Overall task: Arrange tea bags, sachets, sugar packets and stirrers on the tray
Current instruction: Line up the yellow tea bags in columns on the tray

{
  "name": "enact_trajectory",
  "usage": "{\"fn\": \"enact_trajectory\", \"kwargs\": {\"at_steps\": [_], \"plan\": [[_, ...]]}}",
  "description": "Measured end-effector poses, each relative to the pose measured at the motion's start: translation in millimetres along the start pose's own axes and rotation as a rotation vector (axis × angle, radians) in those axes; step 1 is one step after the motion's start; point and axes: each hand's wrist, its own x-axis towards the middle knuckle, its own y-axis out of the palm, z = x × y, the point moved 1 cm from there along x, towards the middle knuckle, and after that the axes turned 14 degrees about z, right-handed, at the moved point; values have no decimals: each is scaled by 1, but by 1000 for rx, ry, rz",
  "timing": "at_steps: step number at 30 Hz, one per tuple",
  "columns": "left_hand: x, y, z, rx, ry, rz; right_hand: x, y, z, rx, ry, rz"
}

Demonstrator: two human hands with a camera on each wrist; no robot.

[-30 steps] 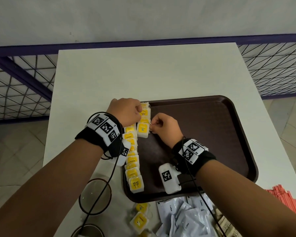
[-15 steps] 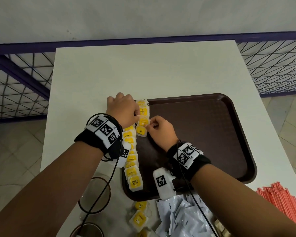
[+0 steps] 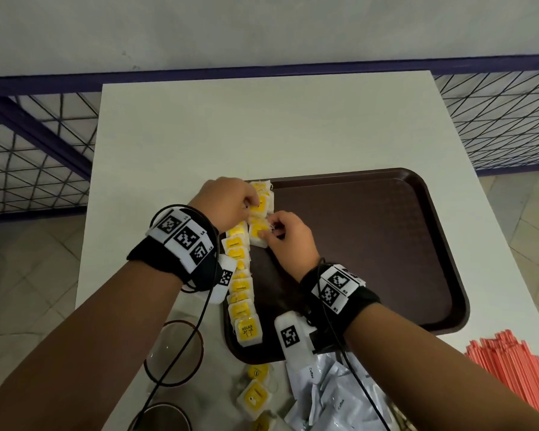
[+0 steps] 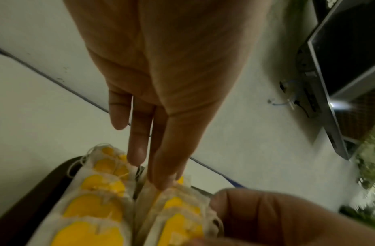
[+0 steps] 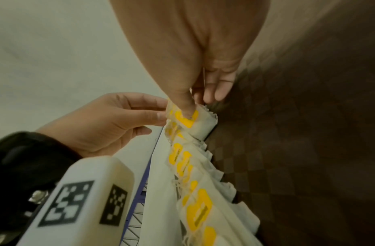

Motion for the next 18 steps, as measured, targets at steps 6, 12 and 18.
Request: {"fn": "enact_trajectory", "kwargs": {"at_steps": [6, 12, 18], "plan": [[2, 3, -9, 139, -4, 23, 7, -15, 0, -55, -4, 90], [7, 2, -13, 115, -18, 115, 13, -32, -6, -18, 92, 241], [11, 1, -14, 184, -65, 139, 0, -25, -10, 116, 137, 130]]}}
